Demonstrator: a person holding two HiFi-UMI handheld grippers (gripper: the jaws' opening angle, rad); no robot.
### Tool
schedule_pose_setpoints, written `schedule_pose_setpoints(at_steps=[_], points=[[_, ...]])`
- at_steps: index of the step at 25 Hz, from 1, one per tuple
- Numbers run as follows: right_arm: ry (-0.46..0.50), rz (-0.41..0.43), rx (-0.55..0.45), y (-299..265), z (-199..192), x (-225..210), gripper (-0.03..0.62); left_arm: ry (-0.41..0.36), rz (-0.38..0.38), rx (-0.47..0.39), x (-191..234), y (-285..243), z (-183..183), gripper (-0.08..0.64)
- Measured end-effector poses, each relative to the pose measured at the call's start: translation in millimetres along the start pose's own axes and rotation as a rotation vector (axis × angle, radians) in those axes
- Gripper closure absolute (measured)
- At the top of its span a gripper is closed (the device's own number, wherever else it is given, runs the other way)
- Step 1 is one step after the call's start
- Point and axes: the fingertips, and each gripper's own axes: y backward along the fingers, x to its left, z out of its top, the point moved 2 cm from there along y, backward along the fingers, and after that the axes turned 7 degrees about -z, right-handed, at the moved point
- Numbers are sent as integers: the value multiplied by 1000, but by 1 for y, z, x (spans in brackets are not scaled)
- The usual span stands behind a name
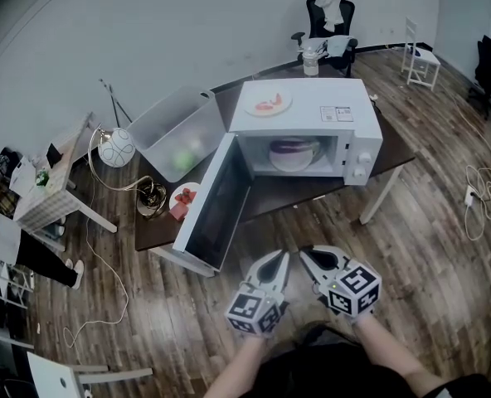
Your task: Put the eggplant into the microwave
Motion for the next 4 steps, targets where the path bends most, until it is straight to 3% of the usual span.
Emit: schedule_pose_setpoints(at_steps=[4], points=[[-13,-11,3,8,-8,10,595,27,3,-1,-8,18,-7,558]])
